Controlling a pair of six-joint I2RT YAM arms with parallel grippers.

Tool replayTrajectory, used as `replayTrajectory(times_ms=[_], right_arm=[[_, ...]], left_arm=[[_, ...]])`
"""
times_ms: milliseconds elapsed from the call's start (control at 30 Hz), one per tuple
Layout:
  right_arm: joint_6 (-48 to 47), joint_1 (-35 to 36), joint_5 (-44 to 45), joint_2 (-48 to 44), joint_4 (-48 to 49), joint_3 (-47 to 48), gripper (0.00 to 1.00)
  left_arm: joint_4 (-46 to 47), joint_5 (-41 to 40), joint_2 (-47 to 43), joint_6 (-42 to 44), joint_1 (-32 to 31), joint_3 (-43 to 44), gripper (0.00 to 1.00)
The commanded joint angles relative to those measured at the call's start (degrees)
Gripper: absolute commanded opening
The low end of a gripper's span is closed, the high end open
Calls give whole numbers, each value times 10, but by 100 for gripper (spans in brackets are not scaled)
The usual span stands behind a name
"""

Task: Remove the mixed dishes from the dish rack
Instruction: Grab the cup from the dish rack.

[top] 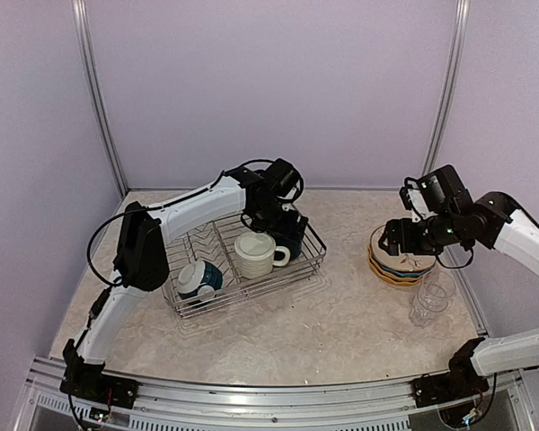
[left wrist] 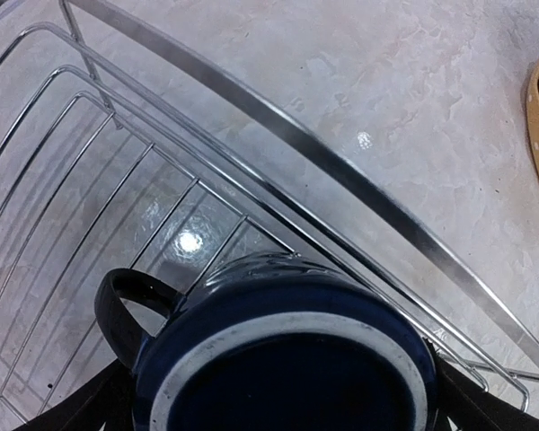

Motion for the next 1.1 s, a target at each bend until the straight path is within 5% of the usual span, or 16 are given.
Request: replayTrajectory(times_ms=[0, 133, 333, 767, 1067], right_arm=[[-4, -4, -11, 9, 13, -4, 82], [-2, -4, -15, 10, 19, -5, 82], [2, -4, -19, 10, 23, -6, 82], [9, -4, -50, 18, 73, -12, 82], [16, -4, -72, 30, 117, -7, 83]], left_arm=[[-28, -35, 24, -38, -3, 10, 99], [-21, -51, 26, -40, -2, 8, 97], [0, -38, 23, -26, 5, 8, 80], [38, -11, -71, -15, 30, -73, 29], [76, 59, -159, -23, 69, -121, 18]])
